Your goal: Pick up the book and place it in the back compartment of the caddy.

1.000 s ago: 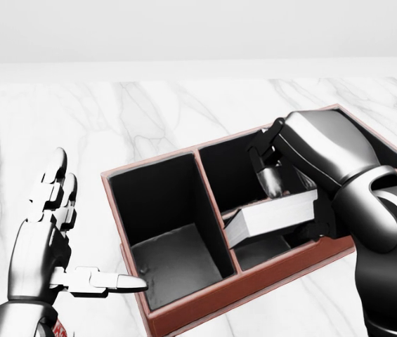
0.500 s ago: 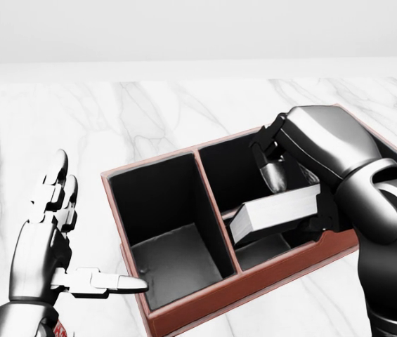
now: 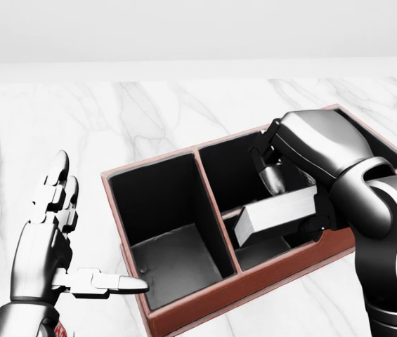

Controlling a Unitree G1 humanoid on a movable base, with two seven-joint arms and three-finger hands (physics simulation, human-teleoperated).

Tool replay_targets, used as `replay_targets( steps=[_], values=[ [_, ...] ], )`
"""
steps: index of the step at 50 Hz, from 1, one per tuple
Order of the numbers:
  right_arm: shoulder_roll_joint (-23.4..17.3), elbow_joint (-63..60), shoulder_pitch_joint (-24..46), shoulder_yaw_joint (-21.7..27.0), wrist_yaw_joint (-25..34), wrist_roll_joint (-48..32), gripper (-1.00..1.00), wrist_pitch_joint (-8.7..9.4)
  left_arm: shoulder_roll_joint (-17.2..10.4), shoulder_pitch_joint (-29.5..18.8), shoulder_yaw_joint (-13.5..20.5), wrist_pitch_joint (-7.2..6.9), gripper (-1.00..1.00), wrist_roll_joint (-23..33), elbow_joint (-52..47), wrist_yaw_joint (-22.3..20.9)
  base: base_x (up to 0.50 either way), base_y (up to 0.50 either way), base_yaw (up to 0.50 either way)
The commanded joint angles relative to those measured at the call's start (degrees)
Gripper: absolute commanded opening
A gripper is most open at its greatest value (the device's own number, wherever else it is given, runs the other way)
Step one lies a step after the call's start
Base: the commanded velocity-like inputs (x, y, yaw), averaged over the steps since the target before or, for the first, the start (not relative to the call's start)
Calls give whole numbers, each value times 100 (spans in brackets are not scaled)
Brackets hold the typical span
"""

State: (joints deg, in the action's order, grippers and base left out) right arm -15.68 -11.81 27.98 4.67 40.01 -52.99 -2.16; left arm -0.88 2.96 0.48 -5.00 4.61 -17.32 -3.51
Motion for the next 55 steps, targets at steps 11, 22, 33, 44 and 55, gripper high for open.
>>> replay_targets(
  steps=[11,22,33,44,55],
  values=[
    [23,365,125,4,-1,-84,-100,-277,0,9,-5,0,100,7,5,-1,0,0,0],
    [47,510,148,-20,-1,-73,-100,-284,-2,-10,1,0,100,10,70,6,0,0,0],
    [41,589,163,-19,-1,-62,-100,-284,-1,6,-5,0,100,24,68,8,0,0,0],
    [30,791,260,-34,-1,-55,-100,-284,0,-1,-5,0,100,28,58,7,0,0,0],
    [21,980,335,-62,-64,-91,-100,-284,3,4,-17,0,100,35,58,10,0,0,0]
  ],
)
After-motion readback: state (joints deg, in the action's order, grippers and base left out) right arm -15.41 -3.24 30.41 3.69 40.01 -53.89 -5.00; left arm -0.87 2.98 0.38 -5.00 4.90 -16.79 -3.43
